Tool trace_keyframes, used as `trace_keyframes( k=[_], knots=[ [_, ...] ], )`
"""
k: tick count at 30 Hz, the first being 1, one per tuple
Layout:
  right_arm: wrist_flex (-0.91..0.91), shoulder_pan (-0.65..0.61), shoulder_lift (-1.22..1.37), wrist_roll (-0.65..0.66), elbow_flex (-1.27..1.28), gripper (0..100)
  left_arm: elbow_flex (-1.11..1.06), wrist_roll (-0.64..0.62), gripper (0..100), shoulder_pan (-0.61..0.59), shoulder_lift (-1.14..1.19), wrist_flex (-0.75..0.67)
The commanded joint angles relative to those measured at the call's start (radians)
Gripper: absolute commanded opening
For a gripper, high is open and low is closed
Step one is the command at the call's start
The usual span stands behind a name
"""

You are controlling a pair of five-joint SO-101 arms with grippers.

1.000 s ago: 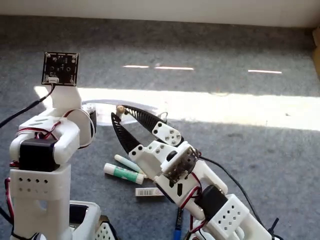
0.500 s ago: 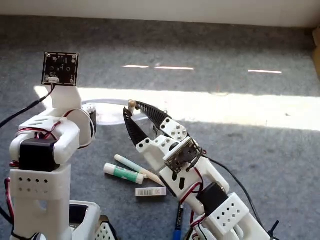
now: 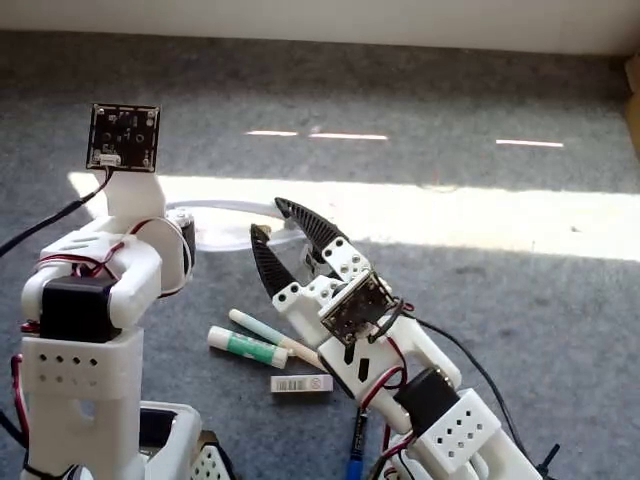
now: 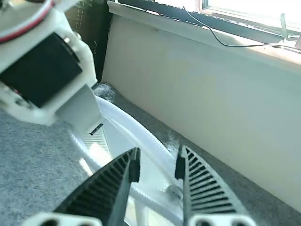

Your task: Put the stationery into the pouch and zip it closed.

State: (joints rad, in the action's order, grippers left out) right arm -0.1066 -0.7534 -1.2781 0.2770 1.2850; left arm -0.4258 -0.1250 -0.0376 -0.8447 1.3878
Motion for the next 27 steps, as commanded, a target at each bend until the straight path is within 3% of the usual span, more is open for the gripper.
trace_keyframes(
  k=[1,7,19,27],
  knots=[
    [-0.012,0.005,0.012,0.006,-0.012,12.4,0.004,-0.011,1,0.012,-0.004,-0.018],
    [-0.048,0.01,0.01,0.006,-0.016,12.4,0.004,-0.011,1,0.005,-0.004,-0.025],
    [-0.71,0.119,0.016,0.006,-0.521,12.4,0.004,-0.011,1,-0.081,-0.005,-0.023],
    [-1.012,0.162,0.016,-0.023,-0.616,12.4,0.002,-0.011,1,-0.082,-0.005,-0.023]
  ],
)
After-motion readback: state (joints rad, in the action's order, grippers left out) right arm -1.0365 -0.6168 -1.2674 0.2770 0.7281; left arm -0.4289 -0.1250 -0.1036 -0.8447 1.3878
